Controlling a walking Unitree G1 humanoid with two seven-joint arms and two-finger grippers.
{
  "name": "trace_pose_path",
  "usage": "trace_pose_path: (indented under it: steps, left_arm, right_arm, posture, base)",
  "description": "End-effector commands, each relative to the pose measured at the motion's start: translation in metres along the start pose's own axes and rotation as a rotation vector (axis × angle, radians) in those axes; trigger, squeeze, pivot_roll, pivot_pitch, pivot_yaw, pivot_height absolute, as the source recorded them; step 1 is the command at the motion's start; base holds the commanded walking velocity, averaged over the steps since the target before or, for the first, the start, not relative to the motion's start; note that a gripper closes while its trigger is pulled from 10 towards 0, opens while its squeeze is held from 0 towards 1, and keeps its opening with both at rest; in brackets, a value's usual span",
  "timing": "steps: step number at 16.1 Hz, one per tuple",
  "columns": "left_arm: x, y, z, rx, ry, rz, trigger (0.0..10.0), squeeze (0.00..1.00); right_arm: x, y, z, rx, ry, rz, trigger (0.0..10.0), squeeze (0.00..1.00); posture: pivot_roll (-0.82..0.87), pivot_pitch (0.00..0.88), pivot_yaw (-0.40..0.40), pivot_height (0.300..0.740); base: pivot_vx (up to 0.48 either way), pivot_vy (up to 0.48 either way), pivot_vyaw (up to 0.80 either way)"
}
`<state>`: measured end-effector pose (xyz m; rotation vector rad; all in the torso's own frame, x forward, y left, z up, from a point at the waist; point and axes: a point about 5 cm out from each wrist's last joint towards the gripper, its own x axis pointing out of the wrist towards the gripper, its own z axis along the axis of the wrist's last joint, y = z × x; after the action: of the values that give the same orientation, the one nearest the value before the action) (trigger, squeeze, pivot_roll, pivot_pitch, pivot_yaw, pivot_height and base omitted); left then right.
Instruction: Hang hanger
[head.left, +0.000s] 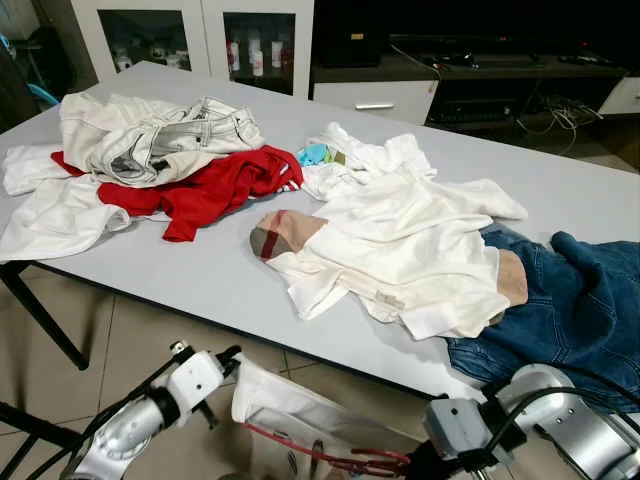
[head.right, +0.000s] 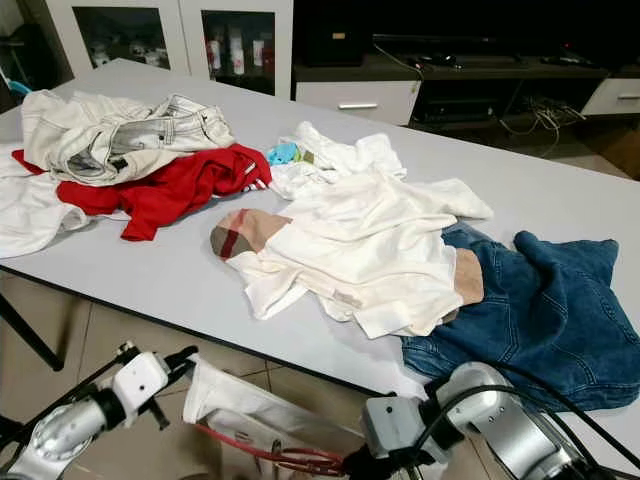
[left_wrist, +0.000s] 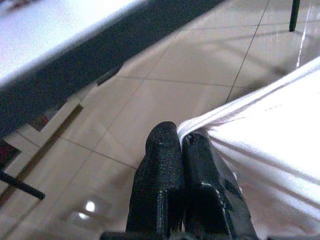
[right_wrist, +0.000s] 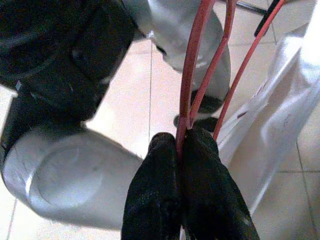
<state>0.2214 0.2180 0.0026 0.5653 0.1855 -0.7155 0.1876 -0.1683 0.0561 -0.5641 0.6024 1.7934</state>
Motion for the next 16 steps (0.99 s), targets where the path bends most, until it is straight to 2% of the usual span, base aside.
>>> trace_pose_path:
  steps: [1, 5, 9, 12, 14, 16]
  left_arm:
    - [0.006, 0.008, 0.01, 0.031, -0.048, 0.025, 0.0, 0.0]
    - [0.008, 0.002, 0.013, 0.048, -0.075, -0.033, 0.0, 0.0]
    - [0.007, -0.001, 0.012, 0.039, -0.069, -0.045, 0.0, 0.0]
    - [0.002, -0.002, 0.005, 0.041, -0.029, -0.053, 0.0, 0.0]
    - [-0.007, -0.009, -0.006, 0.039, 0.027, -0.068, 0.0, 0.0]
    - [-0.008, -0.011, -0.008, 0.03, 0.042, -0.069, 0.0, 0.0]
  right_arm:
    - [0.001, -0.001, -0.004, -0.019, 0.051, 0.015, 0.0, 0.0]
    - [0.008, -0.01, -0.007, -0.037, 0.094, -0.028, 0.0, 0.0]
    - [0.011, -0.015, -0.005, -0.048, 0.08, -0.049, 0.0, 0.0]
    - [0.004, -0.016, -0.001, -0.036, 0.016, -0.085, 0.0, 0.0]
    - [-0.01, -0.024, 0.005, -0.015, -0.066, -0.159, 0.0, 0.0]
    - [-0.016, -0.028, 0.009, -0.01, -0.094, -0.19, 0.0, 0.0]
  posture:
    - [0.03, 0.0, -0.034, 0.74]
    - [0.03, 0.0, -0.033, 0.74]
    - [0.03, 0.0, -0.031, 0.74]
    - [0.03, 0.0, -0.031, 0.74]
    - [0.03, 0.0, -0.03, 0.74]
    - [0.03, 0.0, -0.03, 0.74]
  base:
    - [0.0, 0.0, 0.0]
    - [0.0, 0.0, 0.0]
    - [0.0, 0.0, 0.0]
    - [0.0, 0.0, 0.0]
    - [0.0, 0.0, 0.0]
    - [0.0, 0.0, 0.0]
